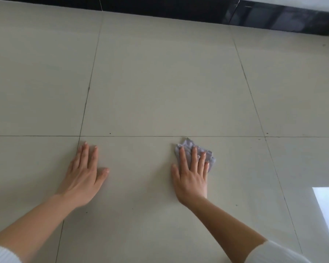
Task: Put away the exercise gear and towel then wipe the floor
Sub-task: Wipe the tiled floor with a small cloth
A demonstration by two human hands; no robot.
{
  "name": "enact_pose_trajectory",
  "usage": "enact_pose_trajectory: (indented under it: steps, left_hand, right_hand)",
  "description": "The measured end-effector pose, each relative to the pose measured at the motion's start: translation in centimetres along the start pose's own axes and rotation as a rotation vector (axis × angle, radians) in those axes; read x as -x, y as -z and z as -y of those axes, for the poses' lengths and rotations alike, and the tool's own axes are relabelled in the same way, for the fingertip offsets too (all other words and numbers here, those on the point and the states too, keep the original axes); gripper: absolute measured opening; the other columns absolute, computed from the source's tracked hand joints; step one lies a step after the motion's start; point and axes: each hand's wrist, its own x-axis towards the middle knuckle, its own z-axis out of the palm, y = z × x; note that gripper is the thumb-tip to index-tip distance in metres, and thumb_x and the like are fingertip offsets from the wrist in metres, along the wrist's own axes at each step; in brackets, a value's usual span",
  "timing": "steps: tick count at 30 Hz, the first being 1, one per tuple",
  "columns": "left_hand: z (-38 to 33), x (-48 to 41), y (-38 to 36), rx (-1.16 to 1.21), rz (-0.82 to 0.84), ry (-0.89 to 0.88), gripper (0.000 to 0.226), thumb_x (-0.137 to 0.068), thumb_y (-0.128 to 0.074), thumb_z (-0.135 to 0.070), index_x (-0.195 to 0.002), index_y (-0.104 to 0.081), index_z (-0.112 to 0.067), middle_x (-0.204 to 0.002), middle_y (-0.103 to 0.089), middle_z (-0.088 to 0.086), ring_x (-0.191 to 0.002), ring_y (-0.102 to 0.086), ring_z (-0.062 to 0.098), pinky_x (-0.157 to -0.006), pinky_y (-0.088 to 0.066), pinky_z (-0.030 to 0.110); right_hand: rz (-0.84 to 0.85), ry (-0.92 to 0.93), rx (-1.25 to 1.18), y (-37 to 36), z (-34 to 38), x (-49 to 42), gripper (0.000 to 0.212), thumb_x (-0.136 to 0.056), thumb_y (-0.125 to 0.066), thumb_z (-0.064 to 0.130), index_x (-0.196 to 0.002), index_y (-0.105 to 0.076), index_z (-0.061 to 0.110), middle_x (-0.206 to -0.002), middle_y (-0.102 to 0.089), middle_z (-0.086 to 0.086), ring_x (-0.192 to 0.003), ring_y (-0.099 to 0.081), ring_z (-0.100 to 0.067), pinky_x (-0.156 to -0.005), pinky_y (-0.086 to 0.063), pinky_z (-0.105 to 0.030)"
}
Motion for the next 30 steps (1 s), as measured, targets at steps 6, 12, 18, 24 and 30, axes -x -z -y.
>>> enact_pose_trajectory:
  steps: [6,12,18,24,30]
  left_hand:
    - [0.5,-0.2,-0.5,0.033,-0.054,-0.034,0.080,-0.089,-0.021,-0.054,-0.150,-0.001,-0.007,-0.156,0.014,0.016,-0.145,0.012,0.026,-0.117,0.000,0.038]
    - [2.1,0.3,-0.2,0.066,-0.085,-0.006,0.084,-0.083,-0.006,-0.062,-0.150,0.002,-0.011,-0.156,0.015,0.014,-0.146,0.010,0.026,-0.117,0.001,0.036]
    - [5.6,1.5,0.6,0.055,-0.081,0.237,0.084,-0.088,-0.017,-0.063,-0.148,0.017,-0.016,-0.154,0.026,0.014,-0.144,0.020,0.025,-0.118,0.003,0.039]
    - [5.9,1.2,-0.4,0.070,-0.094,0.293,0.097,-0.069,0.010,-0.078,-0.144,0.028,-0.019,-0.152,0.029,0.017,-0.142,0.024,0.027,-0.116,0.009,0.038]
    - [6.8,0.9,-1.5,0.064,-0.215,0.258,0.093,-0.080,0.002,-0.075,-0.152,-0.006,-0.016,-0.157,-0.002,0.023,-0.145,-0.001,0.034,-0.115,-0.009,0.045]
  right_hand:
    - [0.174,0.614,0.261,-3.4,5.2,5.0,0.052,-0.102,-0.012,0.049,-0.151,-0.024,0.037,-0.160,-0.017,-0.003,-0.146,-0.013,-0.036,-0.114,-0.005,-0.043]
    - [0.149,0.853,0.382,-2.2,3.8,1.0,0.047,-0.104,-0.015,0.045,-0.150,-0.024,0.039,-0.158,-0.026,0.002,-0.146,-0.021,-0.027,-0.116,-0.009,-0.041]
    - [0.025,0.316,0.294,2.1,3.8,-8.8,0.053,-0.102,-0.011,0.044,-0.147,0.017,0.047,-0.157,0.027,-0.003,-0.145,0.023,-0.030,-0.117,0.014,-0.041]
    - [0.032,0.228,0.093,-0.1,12.2,-10.1,0.053,-0.102,-0.007,0.048,-0.151,0.010,0.039,-0.160,0.020,-0.002,-0.145,0.025,-0.027,-0.115,0.021,-0.039]
    - [0.164,0.832,0.250,-3.1,14.9,-4.7,0.055,-0.096,0.005,0.050,-0.150,0.006,0.040,-0.159,0.015,0.001,-0.143,0.027,-0.029,-0.114,0.023,-0.040]
